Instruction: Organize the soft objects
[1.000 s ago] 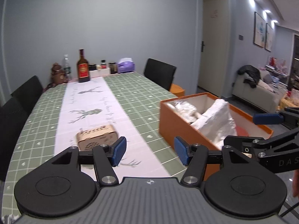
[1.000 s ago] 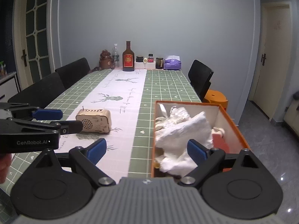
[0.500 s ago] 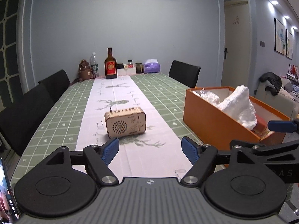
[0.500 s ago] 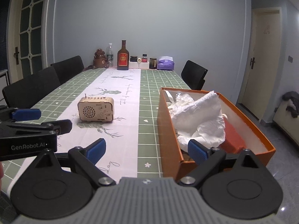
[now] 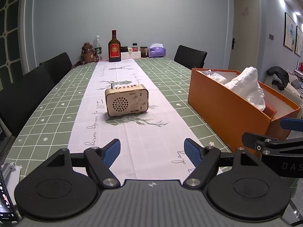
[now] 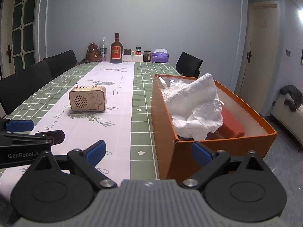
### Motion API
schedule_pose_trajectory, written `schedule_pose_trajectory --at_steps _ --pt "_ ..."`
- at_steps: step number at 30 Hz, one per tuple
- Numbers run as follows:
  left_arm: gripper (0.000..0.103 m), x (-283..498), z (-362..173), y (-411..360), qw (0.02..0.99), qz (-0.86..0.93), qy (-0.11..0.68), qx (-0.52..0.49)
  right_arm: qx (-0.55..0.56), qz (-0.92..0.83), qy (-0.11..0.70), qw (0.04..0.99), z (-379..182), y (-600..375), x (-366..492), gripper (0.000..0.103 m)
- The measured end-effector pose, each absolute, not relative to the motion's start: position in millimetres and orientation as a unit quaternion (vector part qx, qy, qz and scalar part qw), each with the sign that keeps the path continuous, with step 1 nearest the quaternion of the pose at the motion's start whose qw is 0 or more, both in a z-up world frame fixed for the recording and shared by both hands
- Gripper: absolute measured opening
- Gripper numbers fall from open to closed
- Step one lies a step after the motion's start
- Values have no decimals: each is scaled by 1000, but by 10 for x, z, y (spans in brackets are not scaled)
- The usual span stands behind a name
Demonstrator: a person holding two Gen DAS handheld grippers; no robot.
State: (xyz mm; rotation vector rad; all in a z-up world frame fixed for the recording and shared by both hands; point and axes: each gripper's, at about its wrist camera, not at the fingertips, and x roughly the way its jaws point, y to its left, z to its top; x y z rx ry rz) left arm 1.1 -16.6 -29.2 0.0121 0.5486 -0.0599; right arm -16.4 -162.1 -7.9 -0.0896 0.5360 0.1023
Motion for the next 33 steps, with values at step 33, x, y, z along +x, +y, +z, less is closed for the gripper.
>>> schedule_pose_trajectory --at_steps 33 --pt "90 19 -309 -192 958 -21 285 7 -40 48 255 965 -96 -1637 -161 96"
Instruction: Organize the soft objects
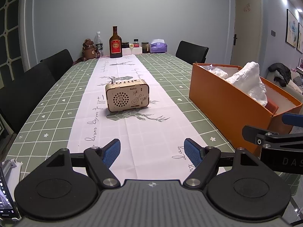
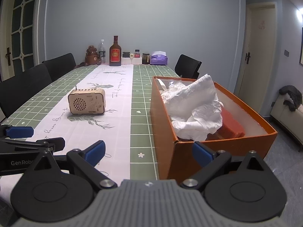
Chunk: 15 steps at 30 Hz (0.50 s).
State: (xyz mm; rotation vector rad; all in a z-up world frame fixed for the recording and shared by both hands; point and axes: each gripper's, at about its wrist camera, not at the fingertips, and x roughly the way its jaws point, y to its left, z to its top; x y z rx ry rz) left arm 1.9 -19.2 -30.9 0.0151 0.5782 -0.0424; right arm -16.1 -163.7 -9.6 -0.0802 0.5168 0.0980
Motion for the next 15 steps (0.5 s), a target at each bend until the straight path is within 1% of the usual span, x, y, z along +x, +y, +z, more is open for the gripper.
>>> schedule_pose_trajectory --at_steps 15 --pt "90 27 -337 -191 957 -16 289 8 -36 49 258 964 -122 -1659 -144 96"
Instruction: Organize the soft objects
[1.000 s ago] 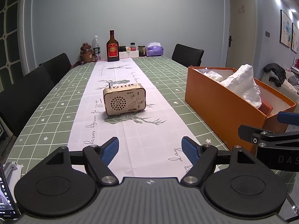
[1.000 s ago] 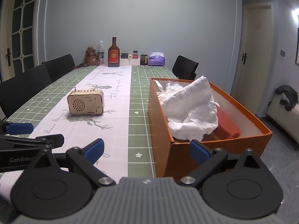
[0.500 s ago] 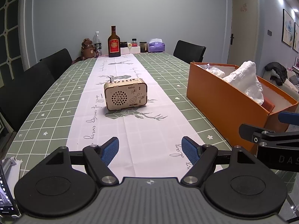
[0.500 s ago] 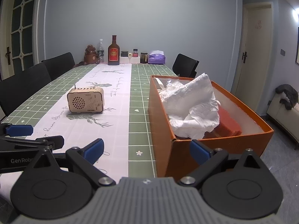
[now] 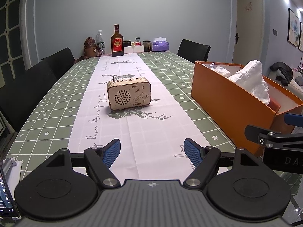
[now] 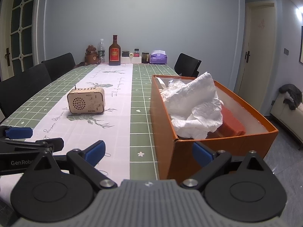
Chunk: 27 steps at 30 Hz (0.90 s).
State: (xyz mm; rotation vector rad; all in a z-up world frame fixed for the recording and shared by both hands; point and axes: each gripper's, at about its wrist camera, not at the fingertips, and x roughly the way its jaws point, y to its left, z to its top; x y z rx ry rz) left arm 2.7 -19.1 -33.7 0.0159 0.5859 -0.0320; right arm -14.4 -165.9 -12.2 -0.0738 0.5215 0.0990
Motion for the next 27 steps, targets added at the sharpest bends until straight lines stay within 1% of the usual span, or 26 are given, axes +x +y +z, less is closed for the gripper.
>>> schedule_pose_trajectory --at_steps 27 --pt "90 -7 -347 -171 957 -7 289 4 -42 52 257 964 -135 -1614 -167 96"
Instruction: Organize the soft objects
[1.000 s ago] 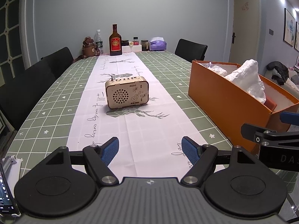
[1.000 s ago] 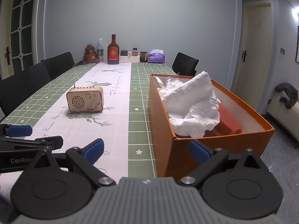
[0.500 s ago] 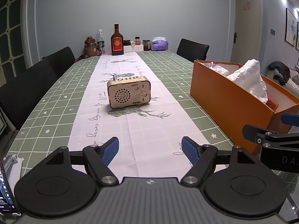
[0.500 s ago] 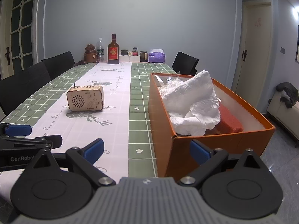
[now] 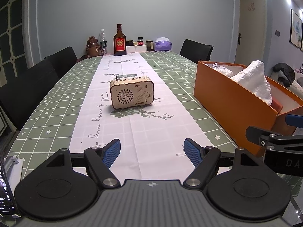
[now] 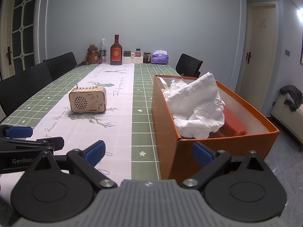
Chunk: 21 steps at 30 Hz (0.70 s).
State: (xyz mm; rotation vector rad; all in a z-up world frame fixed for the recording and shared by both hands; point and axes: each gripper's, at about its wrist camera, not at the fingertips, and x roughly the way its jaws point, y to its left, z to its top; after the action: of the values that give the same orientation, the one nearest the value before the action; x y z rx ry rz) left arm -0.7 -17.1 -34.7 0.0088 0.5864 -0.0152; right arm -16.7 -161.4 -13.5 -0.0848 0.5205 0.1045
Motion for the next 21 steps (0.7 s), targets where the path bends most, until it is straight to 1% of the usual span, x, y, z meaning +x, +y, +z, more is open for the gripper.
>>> schedule_pose_trajectory --at_steps 21 --pt "90 -24 -341 -159 957 0 290 2 -49 53 262 962 -152 -1581 -152 96"
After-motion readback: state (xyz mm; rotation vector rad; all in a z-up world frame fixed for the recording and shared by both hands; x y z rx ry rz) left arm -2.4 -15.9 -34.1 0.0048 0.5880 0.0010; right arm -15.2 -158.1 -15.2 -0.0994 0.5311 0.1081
